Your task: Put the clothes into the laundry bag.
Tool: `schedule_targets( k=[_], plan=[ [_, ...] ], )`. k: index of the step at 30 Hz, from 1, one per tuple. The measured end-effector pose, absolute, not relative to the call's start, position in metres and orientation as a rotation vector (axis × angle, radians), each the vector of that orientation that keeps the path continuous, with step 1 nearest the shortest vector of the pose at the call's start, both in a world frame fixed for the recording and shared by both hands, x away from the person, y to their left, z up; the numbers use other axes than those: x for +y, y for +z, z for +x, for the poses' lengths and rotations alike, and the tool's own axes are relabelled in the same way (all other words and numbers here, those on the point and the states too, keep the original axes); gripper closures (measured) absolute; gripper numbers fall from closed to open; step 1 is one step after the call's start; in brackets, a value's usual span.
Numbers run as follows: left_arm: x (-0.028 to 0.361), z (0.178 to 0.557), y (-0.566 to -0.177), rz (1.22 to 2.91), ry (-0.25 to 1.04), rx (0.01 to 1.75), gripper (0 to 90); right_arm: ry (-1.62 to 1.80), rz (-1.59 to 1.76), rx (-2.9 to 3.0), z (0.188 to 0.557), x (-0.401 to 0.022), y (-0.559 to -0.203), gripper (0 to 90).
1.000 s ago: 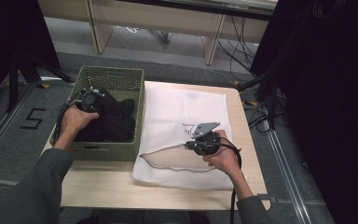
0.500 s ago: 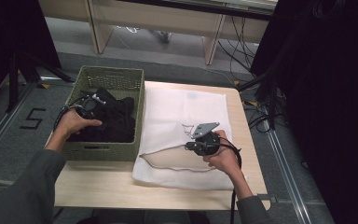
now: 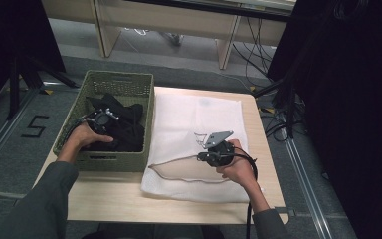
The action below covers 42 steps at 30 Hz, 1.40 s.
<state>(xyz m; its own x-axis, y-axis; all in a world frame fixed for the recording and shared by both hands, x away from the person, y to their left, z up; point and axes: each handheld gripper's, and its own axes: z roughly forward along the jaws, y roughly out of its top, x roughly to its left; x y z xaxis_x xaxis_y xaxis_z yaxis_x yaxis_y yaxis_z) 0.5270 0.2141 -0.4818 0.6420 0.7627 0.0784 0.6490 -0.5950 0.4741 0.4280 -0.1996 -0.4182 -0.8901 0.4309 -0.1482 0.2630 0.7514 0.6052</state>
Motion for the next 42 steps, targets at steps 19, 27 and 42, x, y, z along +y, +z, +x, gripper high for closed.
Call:
schedule_targets(
  k=[19, 27, 42],
  plan=[
    [0.222, 0.525, -0.471, 2.389, 0.399, 1.280, 67.8, 0.865, 0.542, 2.670, 0.428, -0.200, -0.417, 88.1],
    [0.230, 0.522, -0.438, 2.156, 0.366, 1.283, 70.3, 0.872, 0.545, 2.671, 0.429, -0.200, -0.417, 88.1],
    [0.258, 0.484, -0.367, 1.769, 0.231, 1.238, 70.4, 0.879, 0.555, 2.668, 0.429, -0.201, -0.416, 88.1]
  ],
)
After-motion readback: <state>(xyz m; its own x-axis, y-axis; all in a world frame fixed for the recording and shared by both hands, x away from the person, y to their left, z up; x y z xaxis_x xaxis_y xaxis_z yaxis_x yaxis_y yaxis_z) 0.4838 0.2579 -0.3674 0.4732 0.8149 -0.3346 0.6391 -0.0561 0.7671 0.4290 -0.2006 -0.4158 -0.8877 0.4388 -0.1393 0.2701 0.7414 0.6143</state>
